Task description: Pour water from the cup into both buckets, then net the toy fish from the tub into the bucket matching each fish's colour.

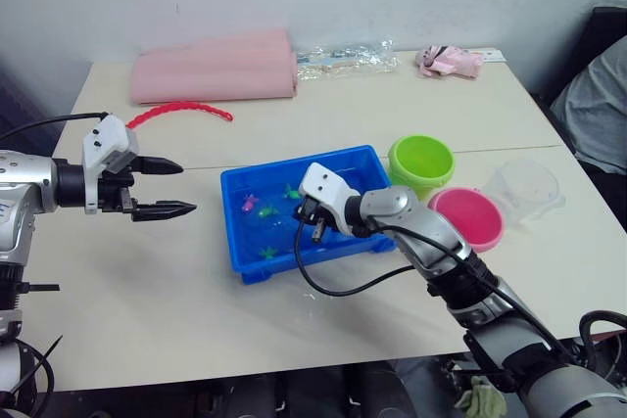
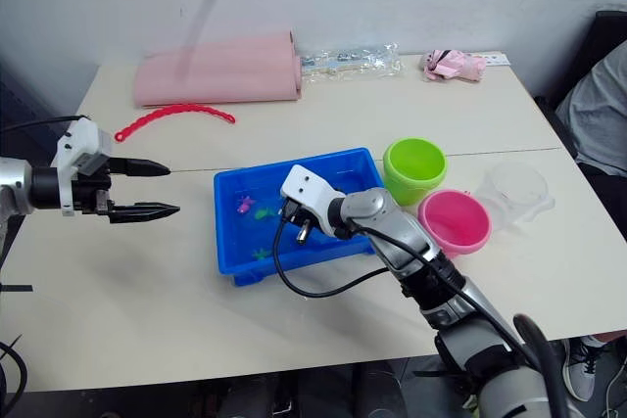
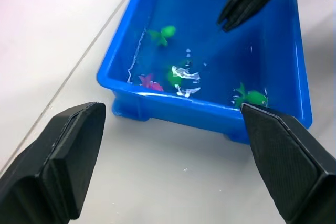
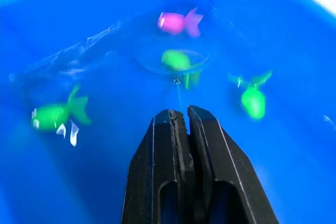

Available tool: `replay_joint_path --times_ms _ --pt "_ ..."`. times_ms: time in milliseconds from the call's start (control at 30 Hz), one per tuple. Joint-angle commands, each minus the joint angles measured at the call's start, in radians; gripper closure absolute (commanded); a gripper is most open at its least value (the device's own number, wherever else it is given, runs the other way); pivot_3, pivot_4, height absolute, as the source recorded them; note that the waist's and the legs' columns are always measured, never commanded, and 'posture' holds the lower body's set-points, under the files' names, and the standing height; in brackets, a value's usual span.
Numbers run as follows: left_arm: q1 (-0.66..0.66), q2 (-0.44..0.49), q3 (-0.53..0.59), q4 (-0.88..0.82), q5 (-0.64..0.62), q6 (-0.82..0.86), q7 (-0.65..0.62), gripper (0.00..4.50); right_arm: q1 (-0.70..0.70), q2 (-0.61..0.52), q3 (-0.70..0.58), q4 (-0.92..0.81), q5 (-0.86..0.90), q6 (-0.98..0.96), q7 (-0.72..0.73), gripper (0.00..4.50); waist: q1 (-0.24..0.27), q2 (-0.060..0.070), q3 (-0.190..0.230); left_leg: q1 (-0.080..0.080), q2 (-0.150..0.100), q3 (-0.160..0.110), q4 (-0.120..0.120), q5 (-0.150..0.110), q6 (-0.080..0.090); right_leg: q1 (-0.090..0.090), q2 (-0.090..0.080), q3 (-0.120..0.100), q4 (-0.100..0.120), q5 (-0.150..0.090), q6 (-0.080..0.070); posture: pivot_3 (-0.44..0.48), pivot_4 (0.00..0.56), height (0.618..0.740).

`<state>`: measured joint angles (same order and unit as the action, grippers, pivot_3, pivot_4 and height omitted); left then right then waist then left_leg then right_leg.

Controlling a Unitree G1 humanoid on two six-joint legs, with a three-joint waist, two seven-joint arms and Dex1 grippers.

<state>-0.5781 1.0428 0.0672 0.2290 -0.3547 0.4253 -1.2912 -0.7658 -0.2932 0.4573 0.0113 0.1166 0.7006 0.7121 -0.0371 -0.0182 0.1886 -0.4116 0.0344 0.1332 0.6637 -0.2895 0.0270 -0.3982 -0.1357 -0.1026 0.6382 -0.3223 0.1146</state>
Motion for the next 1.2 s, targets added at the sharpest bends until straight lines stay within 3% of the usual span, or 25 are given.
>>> replay_joint_path --times_ms 33,500,933,1200 --pt "-0.048 0.015 -0.003 0.025 0.017 -0.016 -0.028 0.02 0.021 0.032 -0.036 -0.023 0.008 -0.082 -0.003 4.50 -0.002 0.000 0.000 0.000 0.001 0.000 0.000 0.000 0.000 0.000 0.000 0.000 0.000 0.000 0.000 0.000 0.150 0.740" --pt "-0.080 0.007 -0.004 0.070 0.029 -0.026 -0.060 0.02 0.085 -0.015 -0.058 -0.048 -0.005 -0.133 0.033 4.50 -0.015 0.000 0.000 0.000 0.002 0.001 0.000 0.000 0.000 -0.001 0.002 0.002 0.000 0.000 0.000 0.000 0.150 0.740" --pt "-0.071 -0.012 0.006 0.073 0.015 -0.022 -0.052 0.02 0.206 -0.098 -0.199 -0.177 0.139 -0.148 0.157 4.50 -0.010 -0.001 0.000 0.000 0.002 0.001 0.000 0.000 0.000 0.000 0.001 0.002 0.000 0.000 0.000 0.000 0.150 0.740" --pt "-0.056 -0.075 0.056 0.013 -0.087 -0.026 -0.090 0.02 0.325 -0.210 -0.343 -0.368 0.267 -0.137 0.212 4.50 0.008 -0.001 0.000 0.000 0.002 0.001 0.001 0.000 0.000 0.000 0.001 0.002 0.001 0.000 0.000 0.000 0.150 0.740"
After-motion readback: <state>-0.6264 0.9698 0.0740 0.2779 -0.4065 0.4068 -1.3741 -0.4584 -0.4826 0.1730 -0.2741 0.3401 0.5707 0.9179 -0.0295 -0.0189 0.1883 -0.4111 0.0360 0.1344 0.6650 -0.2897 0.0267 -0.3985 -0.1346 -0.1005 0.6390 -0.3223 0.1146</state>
